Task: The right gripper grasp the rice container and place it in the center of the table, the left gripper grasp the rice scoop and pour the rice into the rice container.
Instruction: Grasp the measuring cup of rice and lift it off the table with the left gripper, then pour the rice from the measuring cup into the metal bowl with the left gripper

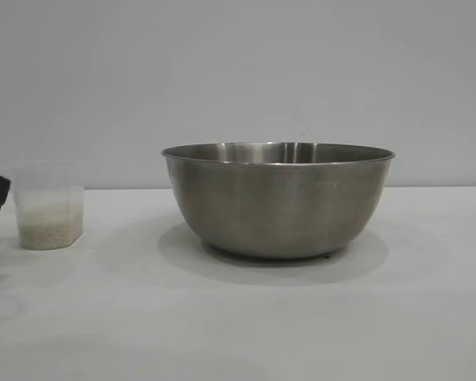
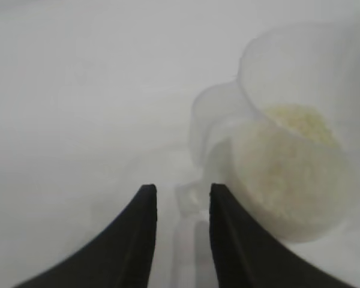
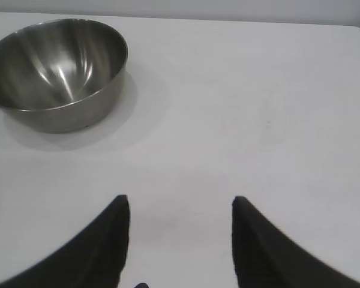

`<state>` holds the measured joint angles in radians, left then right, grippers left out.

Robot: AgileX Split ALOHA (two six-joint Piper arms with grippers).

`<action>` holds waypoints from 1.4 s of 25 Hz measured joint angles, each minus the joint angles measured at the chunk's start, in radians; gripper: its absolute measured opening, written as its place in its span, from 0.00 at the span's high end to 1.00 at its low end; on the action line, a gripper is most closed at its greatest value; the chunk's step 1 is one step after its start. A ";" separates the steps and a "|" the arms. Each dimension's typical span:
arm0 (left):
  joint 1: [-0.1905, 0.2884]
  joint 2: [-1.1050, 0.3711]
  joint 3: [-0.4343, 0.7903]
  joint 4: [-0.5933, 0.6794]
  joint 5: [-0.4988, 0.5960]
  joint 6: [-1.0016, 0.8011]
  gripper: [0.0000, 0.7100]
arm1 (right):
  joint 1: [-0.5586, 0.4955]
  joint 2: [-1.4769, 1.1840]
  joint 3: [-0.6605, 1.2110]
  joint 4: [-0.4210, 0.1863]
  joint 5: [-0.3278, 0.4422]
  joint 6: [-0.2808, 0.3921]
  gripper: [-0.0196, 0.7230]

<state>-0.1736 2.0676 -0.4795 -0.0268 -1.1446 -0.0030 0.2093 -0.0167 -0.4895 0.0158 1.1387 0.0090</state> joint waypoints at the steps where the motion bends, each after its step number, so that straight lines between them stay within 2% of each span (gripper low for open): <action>1: 0.000 0.015 -0.014 0.015 0.000 0.002 0.72 | 0.000 0.000 0.000 0.000 0.000 0.000 0.62; 3: 0.000 0.036 -0.041 0.047 0.000 0.002 0.72 | 0.000 0.000 0.000 0.000 0.000 0.000 0.62; 4: 0.000 0.043 -0.052 0.058 0.000 0.003 0.72 | 0.000 0.000 0.000 0.000 0.000 0.000 0.69; 5: 0.000 0.047 -0.061 0.068 0.000 0.003 0.82 | 0.000 0.000 0.000 0.000 0.000 0.000 0.68; 8: 0.000 0.047 -0.086 0.072 0.000 0.024 1.00 | 0.000 0.000 0.000 0.000 0.000 0.000 0.68; 14: 0.000 0.035 -0.108 0.111 0.007 0.044 1.00 | 0.000 0.000 0.000 0.000 0.000 0.000 0.68; 21: 0.000 -0.110 -0.162 0.285 0.016 0.131 1.00 | 0.000 0.000 0.000 0.000 0.000 0.000 0.68; 25: -0.006 -0.185 -0.252 0.450 0.016 0.237 1.00 | 0.000 0.000 0.000 0.000 0.000 0.000 0.68; 29: -0.069 -0.211 -0.362 0.535 0.124 0.414 1.00 | 0.000 0.000 0.000 0.000 0.000 0.000 0.68; 33: -0.176 -0.211 -0.459 0.551 0.346 0.692 1.00 | 0.000 0.000 0.000 0.000 0.000 0.000 0.68; 35: -0.226 -0.211 -0.480 0.549 0.409 0.855 1.00 | 0.000 0.000 0.000 0.000 0.000 0.000 0.68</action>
<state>-0.3991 1.8568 -0.9597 0.5222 -0.7358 0.8518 0.2093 -0.0167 -0.4895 0.0158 1.1387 0.0090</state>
